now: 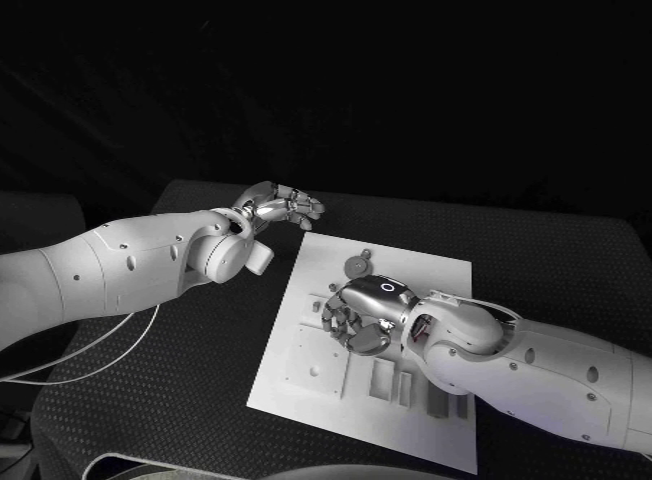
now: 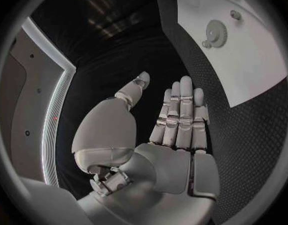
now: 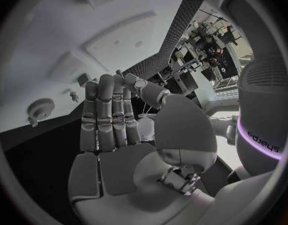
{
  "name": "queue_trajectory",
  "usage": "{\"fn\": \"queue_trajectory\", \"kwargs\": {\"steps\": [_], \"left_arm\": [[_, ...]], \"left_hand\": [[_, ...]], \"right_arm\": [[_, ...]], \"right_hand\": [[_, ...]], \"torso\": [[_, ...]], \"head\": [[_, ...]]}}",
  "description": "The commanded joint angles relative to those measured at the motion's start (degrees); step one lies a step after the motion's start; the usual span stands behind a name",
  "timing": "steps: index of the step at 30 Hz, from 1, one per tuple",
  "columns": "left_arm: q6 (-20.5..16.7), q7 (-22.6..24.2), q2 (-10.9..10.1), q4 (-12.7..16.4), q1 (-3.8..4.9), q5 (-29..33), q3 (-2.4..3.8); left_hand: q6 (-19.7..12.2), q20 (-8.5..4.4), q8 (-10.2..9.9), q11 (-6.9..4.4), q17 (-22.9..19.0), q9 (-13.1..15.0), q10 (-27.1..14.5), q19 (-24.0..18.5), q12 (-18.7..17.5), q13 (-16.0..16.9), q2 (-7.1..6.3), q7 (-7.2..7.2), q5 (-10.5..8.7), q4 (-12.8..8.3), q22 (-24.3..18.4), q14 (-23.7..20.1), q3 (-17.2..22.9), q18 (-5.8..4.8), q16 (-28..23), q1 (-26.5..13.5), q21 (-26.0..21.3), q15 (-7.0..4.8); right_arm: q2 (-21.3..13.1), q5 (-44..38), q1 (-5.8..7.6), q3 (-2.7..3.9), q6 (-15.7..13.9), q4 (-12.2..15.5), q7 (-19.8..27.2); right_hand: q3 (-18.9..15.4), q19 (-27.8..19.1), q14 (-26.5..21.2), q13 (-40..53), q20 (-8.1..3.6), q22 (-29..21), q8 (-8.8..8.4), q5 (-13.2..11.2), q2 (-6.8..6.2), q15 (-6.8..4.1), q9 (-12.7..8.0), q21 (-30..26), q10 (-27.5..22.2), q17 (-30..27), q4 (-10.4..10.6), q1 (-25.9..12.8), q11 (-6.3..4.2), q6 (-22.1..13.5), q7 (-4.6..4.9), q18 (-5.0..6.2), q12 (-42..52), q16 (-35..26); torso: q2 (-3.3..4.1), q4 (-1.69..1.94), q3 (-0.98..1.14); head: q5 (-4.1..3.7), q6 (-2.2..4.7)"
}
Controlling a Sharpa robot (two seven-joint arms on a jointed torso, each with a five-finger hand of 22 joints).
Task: Assemble the parts on the task board
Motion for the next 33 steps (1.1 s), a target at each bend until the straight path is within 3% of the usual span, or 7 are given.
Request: {"fn": "queue_trajectory", "kwargs": {"steps": [1, 5, 11, 16, 33], "left_arm": [[0.27, 0.60, 0.22, 0.05, 0.13, 0.38, 0.05], [0.30, 0.57, 0.23, 0.07, 0.13, 0.38, 0.05], [0.34, 0.58, 0.25, -0.01, 0.13, 0.38, 0.05], [0.41, 0.58, 0.33, 0.04, 0.13, 0.38, 0.05], [0.56, 0.58, 0.30, 0.17, 0.13, 0.38, 0.05]], "left_hand": [[-0.09, -0.05, 0.33, 0.31, 0.10, -0.09, 0.06, 0.36, -0.04, -0.10, 0.40, 0.25, 0.16, -0.03, 0.08, 0.11, -0.05, -0.43, -0.24, -0.04, -0.28, 0.23], [-0.09, -0.05, 0.33, 0.31, 0.12, -0.09, 0.07, 0.36, -0.04, -0.11, 0.40, 0.25, 0.16, -0.02, 0.08, 0.12, -0.05, -0.43, -0.25, -0.04, -0.29, 0.23], [-0.09, -0.04, 0.33, 0.31, 0.15, -0.10, 0.06, 0.36, -0.04, -0.12, 0.41, 0.25, 0.16, -0.01, 0.09, 0.12, -0.05, -0.43, -0.27, -0.04, -0.31, 0.23], [-0.09, -0.04, 0.34, 0.31, 0.18, -0.10, 0.06, 0.35, -0.04, -0.13, 0.41, 0.25, 0.16, -0.01, 0.10, 0.14, -0.04, -0.43, -0.28, -0.03, -0.33, 0.23], [-0.10, -0.03, 0.35, 0.32, 0.28, -0.13, 0.07, 0.36, -0.04, -0.18, 0.43, 0.29, 0.16, 0.03, 0.12, 0.19, -0.04, -0.43, -0.31, -0.03, -0.38, 0.22]], "right_arm": [[0.32, -0.17, -0.35, -0.11, 0.66, -0.28, 0.92], [0.36, -0.19, -0.56, -0.26, 0.84, -0.60, 0.97], [0.46, -0.19, -0.73, -0.73, 1.50, -0.93, 1.18], [0.70, -0.19, -1.00, -1.18, 1.81, -1.31, 1.25], [1.07, -0.07, -1.76, -1.65, 2.29, -2.27, 1.47]], "right_hand": [[-0.31, 0.14, 0.06, 0.08, -0.19, 1.19, 0.16, 0.38, 0.48, -0.51, 0.13, 0.34, -0.07, 0.10, 0.06, -0.30, 0.31, 0.15, 0.11, 0.81, -0.36, 0.38], [-0.35, 0.13, 0.05, 0.12, -0.20, 1.18, 0.15, 0.43, 0.51, -0.51, 0.15, 0.35, -0.08, 0.10, 0.06, -0.30, 0.32, 0.14, 0.12, 0.81, -0.38, 0.37], [-0.43, 0.11, 0.04, 0.18, -0.19, 1.18, 0.13, 0.52, 0.55, -0.51, 0.20, 0.37, -0.10, 0.10, 0.06, -0.32, 0.32, 0.11, 0.13, 0.81, -0.42, 0.37], [-0.50, 0.08, 0.03, 0.23, -0.19, 1.18, 0.11, 0.60, 0.61, -0.51, 0.25, 0.38, -0.11, 0.11, 0.06, -0.35, 0.33, 0.10, 0.13, 0.81, -0.45, 0.37], [-0.67, 0.02, 0.01, 0.37, -0.18, 1.17, 0.06, 0.77, 0.74, -0.50, 0.37, 0.41, -0.13, 0.12, 0.06, -0.42, 0.34, 0.05, 0.15, 0.81, -0.53, 0.35]], "torso": [[0.02, -0.02, 0.06], [0.05, 0.07, 0.10], [-0.03, -0.10, 0.08], [0.03, 0.00, 0.07], [0.02, 0.01, 0.03]], "head": [[0.44, -0.37], [0.61, -0.59], [1.11, -1.00], [1.07, -1.12], [1.41, -1.58]]}}
